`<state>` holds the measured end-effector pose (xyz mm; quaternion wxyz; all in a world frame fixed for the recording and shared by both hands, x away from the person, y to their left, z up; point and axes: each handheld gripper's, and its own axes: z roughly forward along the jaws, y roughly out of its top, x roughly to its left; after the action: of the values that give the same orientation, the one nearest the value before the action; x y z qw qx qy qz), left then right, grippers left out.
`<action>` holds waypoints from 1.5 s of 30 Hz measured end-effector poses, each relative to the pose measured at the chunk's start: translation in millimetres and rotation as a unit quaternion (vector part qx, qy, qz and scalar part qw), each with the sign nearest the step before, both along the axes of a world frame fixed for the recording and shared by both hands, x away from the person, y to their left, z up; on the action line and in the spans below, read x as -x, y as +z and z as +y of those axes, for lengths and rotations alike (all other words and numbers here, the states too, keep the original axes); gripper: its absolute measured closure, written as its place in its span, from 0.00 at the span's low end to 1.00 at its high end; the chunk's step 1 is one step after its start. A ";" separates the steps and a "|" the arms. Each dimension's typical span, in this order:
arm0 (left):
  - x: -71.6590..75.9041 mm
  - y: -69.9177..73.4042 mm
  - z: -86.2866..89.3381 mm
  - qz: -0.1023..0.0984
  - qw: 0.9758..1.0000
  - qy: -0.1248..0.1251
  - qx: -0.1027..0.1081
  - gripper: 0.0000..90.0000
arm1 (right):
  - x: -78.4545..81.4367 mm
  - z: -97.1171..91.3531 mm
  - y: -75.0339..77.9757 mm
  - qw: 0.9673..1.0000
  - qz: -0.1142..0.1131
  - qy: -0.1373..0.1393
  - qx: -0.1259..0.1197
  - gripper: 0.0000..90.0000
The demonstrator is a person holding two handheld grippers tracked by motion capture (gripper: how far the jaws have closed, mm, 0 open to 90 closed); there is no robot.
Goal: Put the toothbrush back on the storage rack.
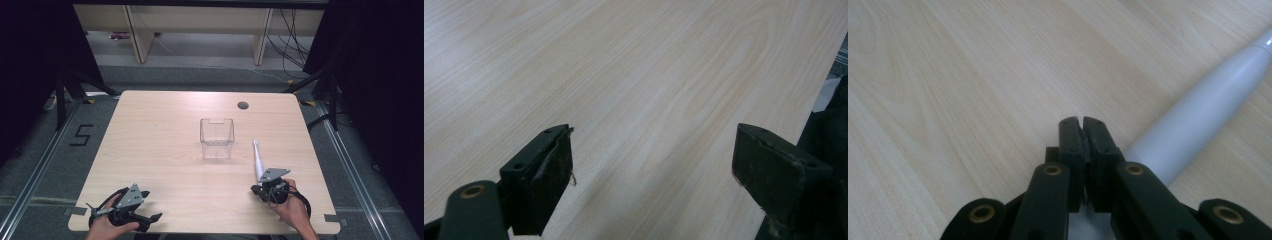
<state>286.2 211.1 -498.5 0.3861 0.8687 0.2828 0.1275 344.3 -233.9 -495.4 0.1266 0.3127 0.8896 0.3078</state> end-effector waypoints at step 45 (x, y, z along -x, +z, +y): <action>0.0 -1.7 0.2 0.002 1.000 0.009 0.002 0.18 | 1.5 -22.6 38.1 0.997 -0.014 -0.071 0.042 0.75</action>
<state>286.2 211.2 -500.2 0.3857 0.8659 0.2917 0.1283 342.8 -256.5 -457.3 0.1732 0.3653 0.8754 0.2648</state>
